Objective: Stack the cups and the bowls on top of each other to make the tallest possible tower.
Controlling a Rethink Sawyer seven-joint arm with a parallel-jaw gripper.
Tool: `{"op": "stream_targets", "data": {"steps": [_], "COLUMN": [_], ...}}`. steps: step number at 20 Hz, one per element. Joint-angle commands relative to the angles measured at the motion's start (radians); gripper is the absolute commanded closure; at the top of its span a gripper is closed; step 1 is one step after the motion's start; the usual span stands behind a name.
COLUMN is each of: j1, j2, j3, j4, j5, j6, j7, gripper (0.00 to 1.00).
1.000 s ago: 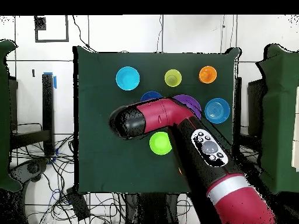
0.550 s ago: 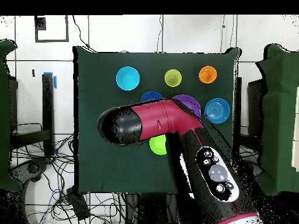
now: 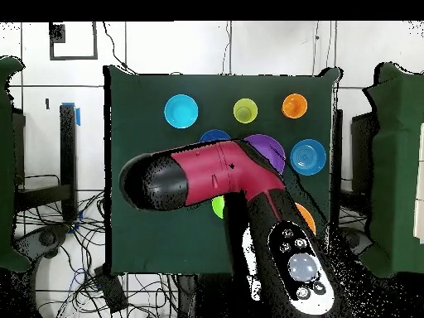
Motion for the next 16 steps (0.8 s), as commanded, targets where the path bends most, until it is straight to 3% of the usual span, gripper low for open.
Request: {"op": "stream_targets", "data": {"steps": [1,8,16], "j1": [0.043,0.104,0.169], "j2": [0.045,0.166,0.271], "j3": [-0.004,-0.054,-0.125], "j4": [0.090,0.094,0.085], "j5": [-0.034,-0.093,-0.110], "j6": [-0.025,-0.174,-0.297], "j7": [0.029,0.102,0.152], "gripper": [0.00,0.00,0.00]}}
